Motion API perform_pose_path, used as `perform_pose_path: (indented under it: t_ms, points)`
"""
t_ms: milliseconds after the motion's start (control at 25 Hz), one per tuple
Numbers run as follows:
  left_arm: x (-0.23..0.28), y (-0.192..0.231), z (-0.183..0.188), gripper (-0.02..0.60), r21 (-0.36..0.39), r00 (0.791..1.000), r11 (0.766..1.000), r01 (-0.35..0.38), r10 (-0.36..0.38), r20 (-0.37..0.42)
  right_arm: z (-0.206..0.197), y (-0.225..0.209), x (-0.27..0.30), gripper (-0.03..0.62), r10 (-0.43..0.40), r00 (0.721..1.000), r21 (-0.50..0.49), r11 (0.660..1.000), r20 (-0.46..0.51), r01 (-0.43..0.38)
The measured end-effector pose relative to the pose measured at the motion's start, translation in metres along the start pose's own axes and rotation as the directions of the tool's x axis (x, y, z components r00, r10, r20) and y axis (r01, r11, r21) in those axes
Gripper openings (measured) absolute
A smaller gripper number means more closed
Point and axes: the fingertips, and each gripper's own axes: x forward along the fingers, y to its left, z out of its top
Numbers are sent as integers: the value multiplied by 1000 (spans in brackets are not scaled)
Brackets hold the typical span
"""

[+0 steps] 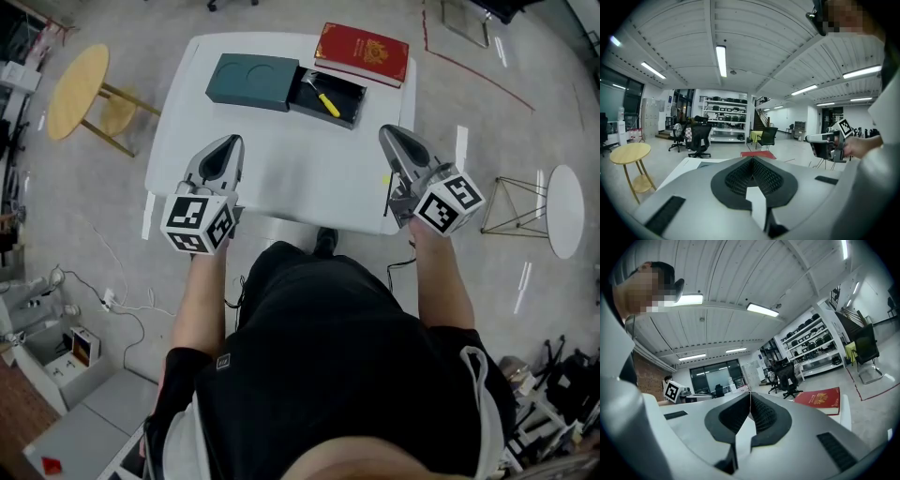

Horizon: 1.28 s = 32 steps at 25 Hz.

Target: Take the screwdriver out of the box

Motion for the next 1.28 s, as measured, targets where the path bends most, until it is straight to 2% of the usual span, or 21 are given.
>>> perform_pose_path:
  t_ms: [240,560,720,960,1280]
  points:
    - [15,24,8,17,6,1000,1000,3,-4,10,-4,-6,27,29,-10,1000,12,1000,-29,10]
    - [48,86,15,17,13,996,996,90,-91,20,-4,-5,79,30,-98,994,-2,995,-41,98]
    - [59,131,24,17,81,993,990,115,-117,18,-11,0,111,29,-165,983,-35,986,-80,162]
    - [84,172,17,17,82,973,969,231,-232,-4,-15,6,148,31,-268,960,-79,962,-87,262]
    - [122,172,16,17,59,945,943,327,-326,-23,-20,-10,166,31,-339,932,-97,940,-131,328]
